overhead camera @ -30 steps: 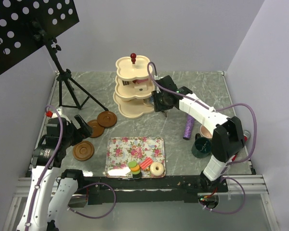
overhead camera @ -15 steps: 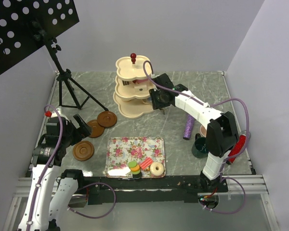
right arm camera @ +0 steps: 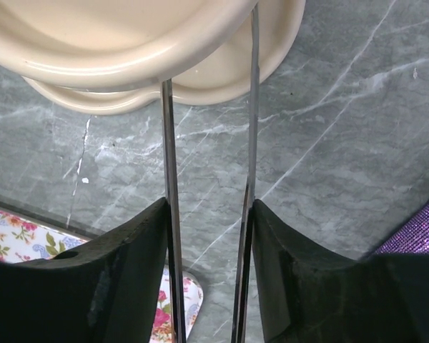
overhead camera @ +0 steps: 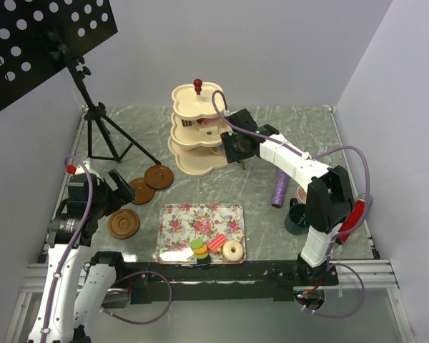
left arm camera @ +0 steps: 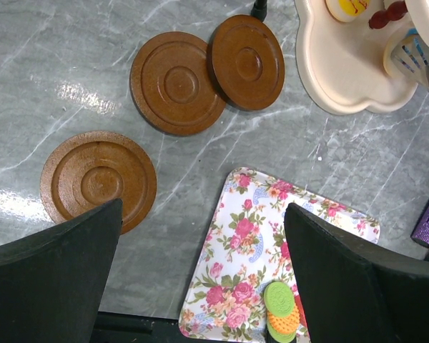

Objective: Serve the afternoon tea

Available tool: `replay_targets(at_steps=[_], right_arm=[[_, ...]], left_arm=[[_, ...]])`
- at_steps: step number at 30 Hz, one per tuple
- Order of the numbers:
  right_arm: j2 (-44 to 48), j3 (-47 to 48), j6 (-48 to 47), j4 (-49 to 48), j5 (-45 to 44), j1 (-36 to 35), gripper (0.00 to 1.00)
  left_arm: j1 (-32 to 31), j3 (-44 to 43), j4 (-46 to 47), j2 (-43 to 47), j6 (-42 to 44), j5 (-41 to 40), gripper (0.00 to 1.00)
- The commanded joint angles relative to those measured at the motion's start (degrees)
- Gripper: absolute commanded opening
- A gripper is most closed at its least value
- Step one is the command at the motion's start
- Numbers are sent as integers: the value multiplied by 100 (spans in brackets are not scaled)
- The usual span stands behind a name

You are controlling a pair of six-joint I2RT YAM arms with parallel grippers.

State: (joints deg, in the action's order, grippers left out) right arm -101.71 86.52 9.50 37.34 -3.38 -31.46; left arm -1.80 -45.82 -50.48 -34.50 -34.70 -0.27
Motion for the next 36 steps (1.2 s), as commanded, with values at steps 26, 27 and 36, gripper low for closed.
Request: replay_targets(at_steps=[26, 27, 36], right_arm=[[1328, -671, 131, -52, -23, -88, 62], [1434, -776, 157, -26, -31, -97, 62], [2462, -1585, 412, 414, -58, -518, 61]], left_arm=[[49, 38, 117, 58, 95, 141, 100], [57, 38, 117, 49, 86, 142, 100], [48, 38, 126, 66, 95, 185, 100]])
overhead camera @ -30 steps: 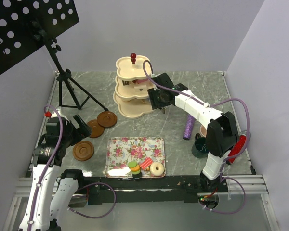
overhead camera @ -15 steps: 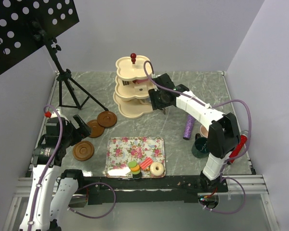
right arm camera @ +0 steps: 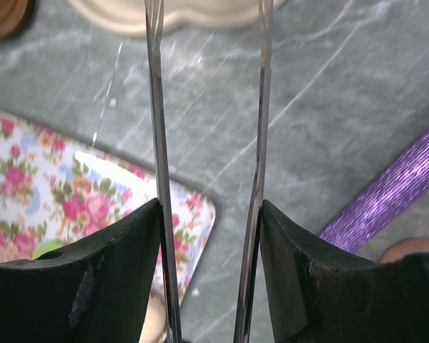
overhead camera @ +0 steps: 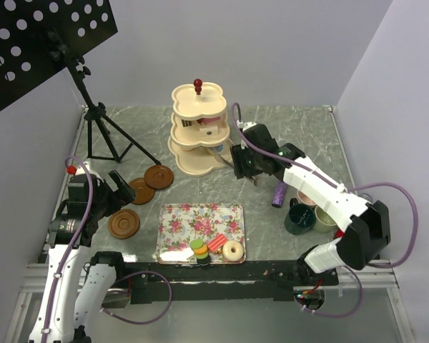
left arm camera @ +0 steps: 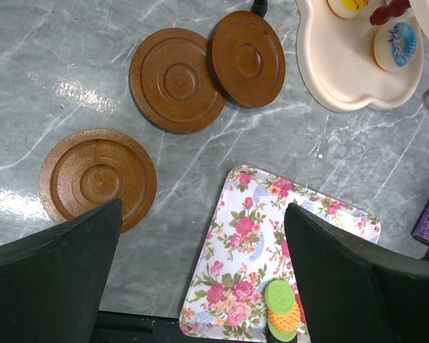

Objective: Serve the afternoon tea

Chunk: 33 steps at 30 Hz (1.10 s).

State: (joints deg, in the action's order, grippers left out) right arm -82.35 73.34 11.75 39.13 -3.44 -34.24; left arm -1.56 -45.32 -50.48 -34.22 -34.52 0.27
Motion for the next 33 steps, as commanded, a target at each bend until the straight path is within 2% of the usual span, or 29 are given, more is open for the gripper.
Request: replay_targets(at_steps=[1, 14, 26, 33], right_arm=[[683, -346, 240, 339, -60, -302, 61], [2275, -1392, 1162, 1517, -60, -1778, 68], [2627, -1472, 2542, 2449, -508, -3298, 68], [2531, -1332, 3070, 2783, -719, -4125, 68]], left_arm=[[24, -3, 135, 38, 86, 140, 100], [33, 6, 144, 73, 112, 184, 100], [25, 6, 152, 126, 104, 175, 100], [33, -3, 117, -15, 104, 148, 100]])
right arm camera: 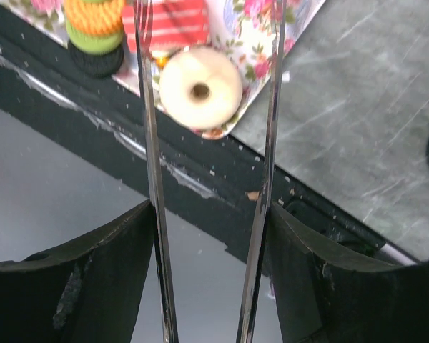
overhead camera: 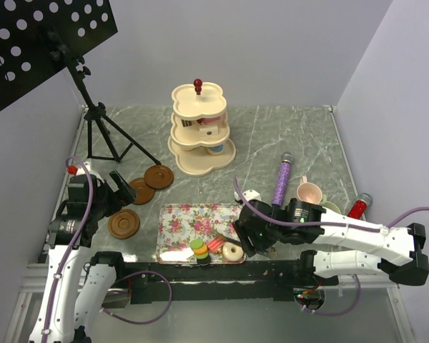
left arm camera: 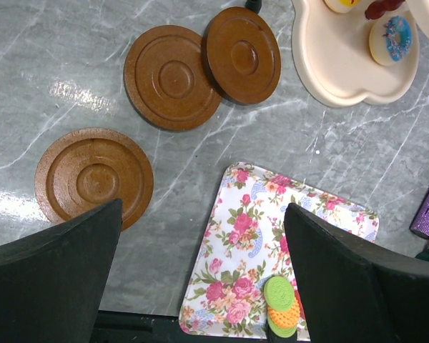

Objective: Serve the afternoon tea

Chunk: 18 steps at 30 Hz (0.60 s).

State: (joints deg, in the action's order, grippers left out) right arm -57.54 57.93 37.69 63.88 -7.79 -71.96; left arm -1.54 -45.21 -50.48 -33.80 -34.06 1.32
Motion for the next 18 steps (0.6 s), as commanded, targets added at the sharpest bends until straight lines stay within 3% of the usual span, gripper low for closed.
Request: replay_targets(at_steps=[1, 18], right_arm=[[6, 245, 502, 327, -310, -440, 68], [-636, 667, 538, 169, -425, -1092, 70]], left_arm=[[22, -5, 117, -56, 58, 44, 100], [22, -5, 108, -188, 93, 88, 100]])
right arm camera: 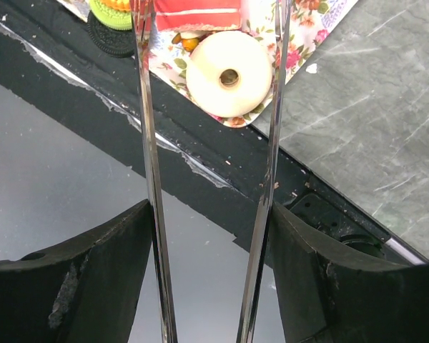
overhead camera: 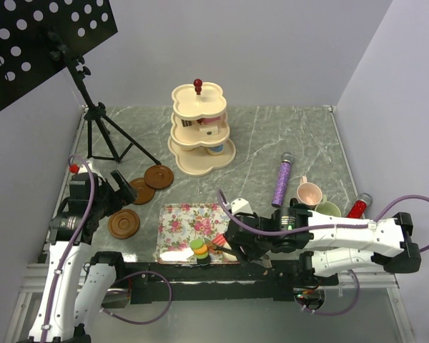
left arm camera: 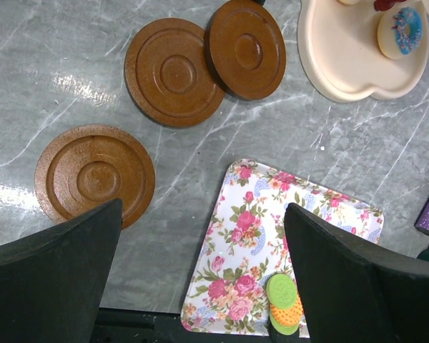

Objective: Serve the afternoon tea

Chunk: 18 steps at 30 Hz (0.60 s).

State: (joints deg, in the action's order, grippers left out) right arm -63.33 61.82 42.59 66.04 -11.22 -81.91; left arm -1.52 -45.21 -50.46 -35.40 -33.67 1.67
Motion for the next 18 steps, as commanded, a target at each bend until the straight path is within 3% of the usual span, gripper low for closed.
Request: replay_targets(at_steps=[1, 18], right_arm=[[-100, 278, 48, -13, -90, -123, 70], [-425, 392, 13, 146, -214, -299, 68]], left_arm=[[20, -5, 106, -20, 54, 61, 100], [20, 4, 106, 33, 45, 35, 100]])
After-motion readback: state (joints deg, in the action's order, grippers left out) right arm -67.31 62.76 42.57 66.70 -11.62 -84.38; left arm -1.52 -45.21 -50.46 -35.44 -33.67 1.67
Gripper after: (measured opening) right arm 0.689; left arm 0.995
